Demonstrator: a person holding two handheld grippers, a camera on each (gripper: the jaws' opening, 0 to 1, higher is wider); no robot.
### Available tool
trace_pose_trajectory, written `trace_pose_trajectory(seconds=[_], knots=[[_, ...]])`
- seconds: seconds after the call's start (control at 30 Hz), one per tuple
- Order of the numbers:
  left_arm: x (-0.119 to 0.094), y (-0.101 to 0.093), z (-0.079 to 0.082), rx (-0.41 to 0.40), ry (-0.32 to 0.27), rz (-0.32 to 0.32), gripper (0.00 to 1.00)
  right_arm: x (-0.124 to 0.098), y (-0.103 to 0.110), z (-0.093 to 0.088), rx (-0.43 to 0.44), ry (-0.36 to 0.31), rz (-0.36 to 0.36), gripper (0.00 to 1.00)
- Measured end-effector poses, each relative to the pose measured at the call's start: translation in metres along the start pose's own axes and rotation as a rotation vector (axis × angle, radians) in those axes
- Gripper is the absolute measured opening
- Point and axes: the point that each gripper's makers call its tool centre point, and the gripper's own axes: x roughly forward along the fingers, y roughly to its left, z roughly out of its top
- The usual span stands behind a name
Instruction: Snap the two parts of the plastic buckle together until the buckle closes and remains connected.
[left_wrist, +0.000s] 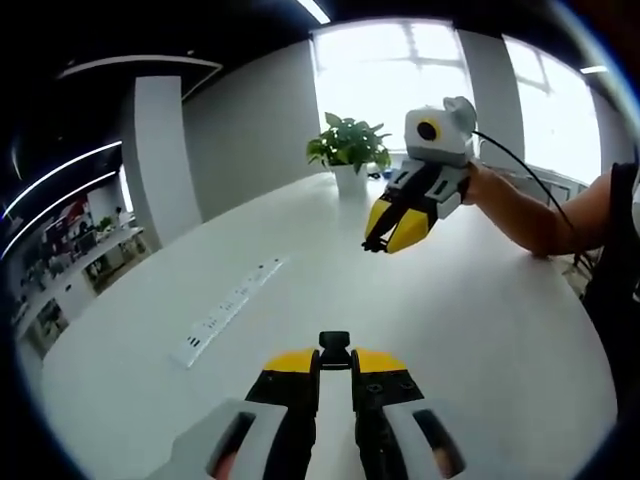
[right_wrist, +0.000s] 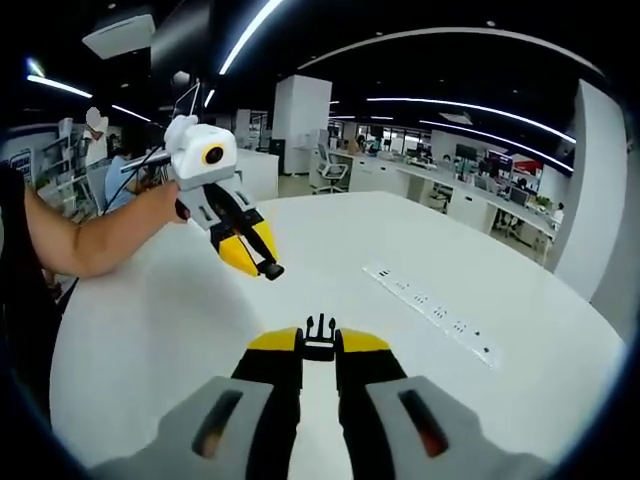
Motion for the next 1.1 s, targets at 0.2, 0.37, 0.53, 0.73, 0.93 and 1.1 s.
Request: trace_pose_trajectory(seconds=[0.2, 0.37, 0.53, 0.73, 0.93, 1.1], knots=[[-0.003, -0.004, -0.005, -0.014, -0.004, -0.007, 0.1, 0.0, 0.002, 0.002, -0.019, 0.001, -0.006, 0.11], [-0.005, -0.006, -0.009, -0.013, 0.001, -0.001, 0.1, 0.001, 0.01, 0.0, -0.02, 0.001, 0.003, 0.11], [-0.009, -0.009, -0.009, -0.014, -0.004, 0.002, 0.1, 0.0, 0.013, -0.004, -0.018, 0.009, 0.002, 0.11], [-0.011, -0.013, -0.012, -0.018, -0.001, 0.001, 0.1, -0.002, 0.016, -0.007, -0.002, 0.009, 0.002, 0.11], [-0.012, -0.017, -0.013, -0.017, 0.001, -0.001, 0.1, -0.005, 0.019, -0.01, 0.005, 0.012, 0.004, 0.11], [-0.013, -0.018, -0.012, -0.016, -0.005, 0.005, 0.1, -0.006, 0.023, -0.011, 0.01, 0.005, 0.006, 0.11]])
